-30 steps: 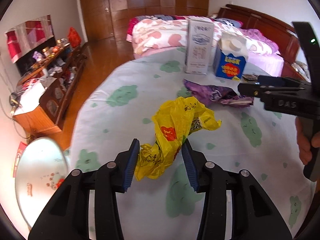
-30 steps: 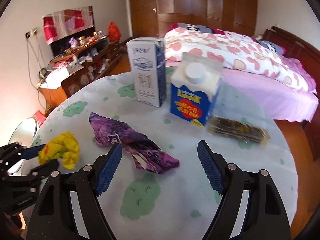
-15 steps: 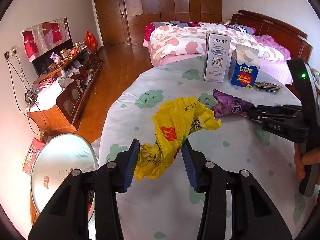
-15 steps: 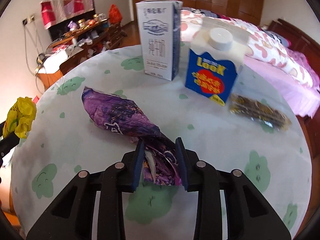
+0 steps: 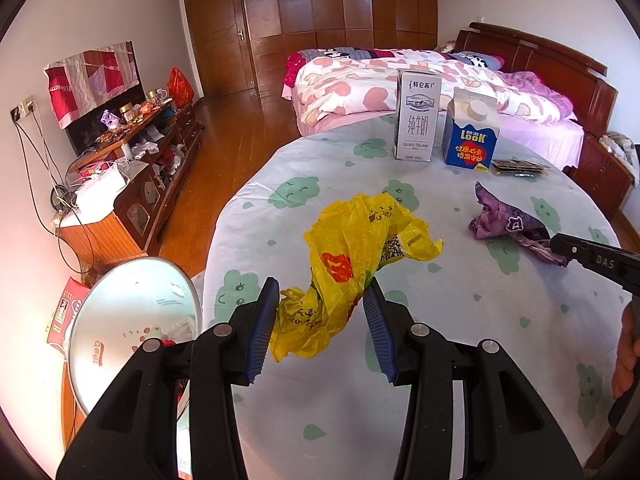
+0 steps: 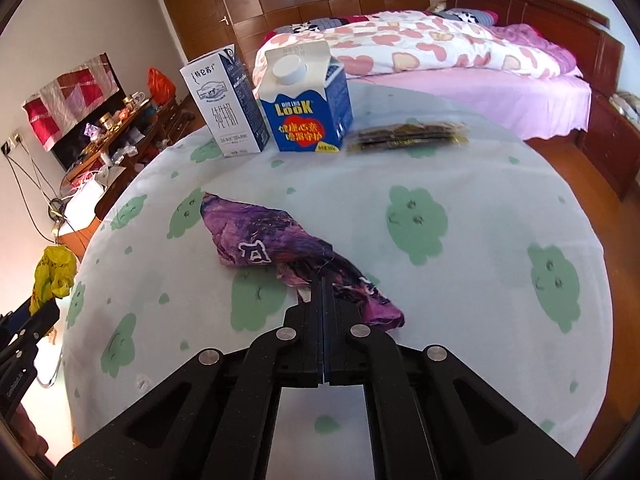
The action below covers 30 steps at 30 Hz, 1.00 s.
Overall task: Collect trash
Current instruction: 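Lift the purple wrapper with the right gripper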
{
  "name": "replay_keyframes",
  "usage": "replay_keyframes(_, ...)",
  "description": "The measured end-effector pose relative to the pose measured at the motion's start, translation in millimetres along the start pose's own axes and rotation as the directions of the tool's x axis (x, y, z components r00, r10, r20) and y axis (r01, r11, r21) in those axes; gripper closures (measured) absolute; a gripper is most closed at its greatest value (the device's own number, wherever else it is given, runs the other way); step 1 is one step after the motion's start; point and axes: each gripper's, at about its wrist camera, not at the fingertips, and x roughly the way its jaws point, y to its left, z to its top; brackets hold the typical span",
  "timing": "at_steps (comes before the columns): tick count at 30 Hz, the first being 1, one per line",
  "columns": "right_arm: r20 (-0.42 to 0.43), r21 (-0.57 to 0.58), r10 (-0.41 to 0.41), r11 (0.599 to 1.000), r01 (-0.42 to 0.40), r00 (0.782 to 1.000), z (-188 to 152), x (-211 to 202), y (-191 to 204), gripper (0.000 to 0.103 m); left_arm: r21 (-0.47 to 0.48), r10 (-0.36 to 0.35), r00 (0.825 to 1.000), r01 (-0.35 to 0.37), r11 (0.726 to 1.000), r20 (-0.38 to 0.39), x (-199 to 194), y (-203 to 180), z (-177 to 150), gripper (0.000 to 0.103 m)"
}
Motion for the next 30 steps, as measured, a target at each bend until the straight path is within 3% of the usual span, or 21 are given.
replay_keyframes(3, 0.011, -0.069, 0.001, 0.998, -0.001, 1.000, 9, -14, -2, 0.096, -0.004, 0.006, 1.000, -0.006, 1.000, 0.001, -2, 2, -3, 0.059)
replay_keyframes(5, 0.027, -0.159, -0.027, 0.987, 0.031, 0.999, 13, -15, 1, 0.057, -0.011, 0.010, 1.000, -0.010, 1.000, 0.001, -3, 5, -4, 0.059)
replay_keyframes(7, 0.028, -0.275, -0.037, 0.960, 0.044, 0.999, 23, -8, 8, 0.047, -0.017, 0.014, 1.000, -0.014, 1.000, 0.002, -6, 8, -6, 0.059)
replay_keyframes(11, -0.010, -0.361, -0.019, 0.932, 0.014, 1.000, 33, 16, 14, 0.048, -0.041, 0.022, 1.000, -0.022, 0.999, 0.000, -9, 15, -7, 0.059)
replay_keyframes(13, -0.068, -0.392, -0.005, 0.920, -0.023, 0.998, 35, 33, 14, 0.049, -0.045, 0.026, 1.000, -0.026, 0.999, 0.002, -11, 18, -8, 0.059)
replay_keyframes(16, -0.128, -0.400, -0.005, 0.915, -0.047, 0.992, 32, 48, 13, 0.062, -0.056, 0.027, 1.000, -0.026, 0.998, 0.004, -13, 23, -9, 0.059)
replay_keyframes(19, -0.118, -0.386, -0.032, 0.923, -0.016, 0.992, 25, 48, 9, 0.076, -0.060, 0.023, 1.000, -0.023, 0.998, 0.003, -14, 24, -10, 0.059)
replay_keyframes(22, -0.115, -0.236, -0.012, 0.972, -0.015, 0.993, 18, 33, -6, 0.083, -0.056, 0.014, 1.000, -0.014, 0.998, 0.006, -15, 22, -12, 0.059)
replay_keyframes(23, -0.107, -0.127, -0.023, 0.992, 0.009, 0.994, 14, 23, -16, 0.084, -0.053, 0.014, 1.000, -0.014, 0.998, 0.008, -16, 21, -13, 0.059)
replay_keyframes(26, -0.051, 0.018, -0.057, 0.998, 0.058, 0.997, 1, 0, -23, 0.084, -0.051, 0.010, 1.000, -0.009, 0.999, 0.008, -18, 20, -15, 0.059)
replay_keyframes(30, 0.021, 0.118, -0.049, 0.992, 0.046, 0.999, -18, -29, -24, 0.084, -0.038, 0.009, 1.000, -0.008, 0.999, 0.012, -24, 17, -21, 0.059)
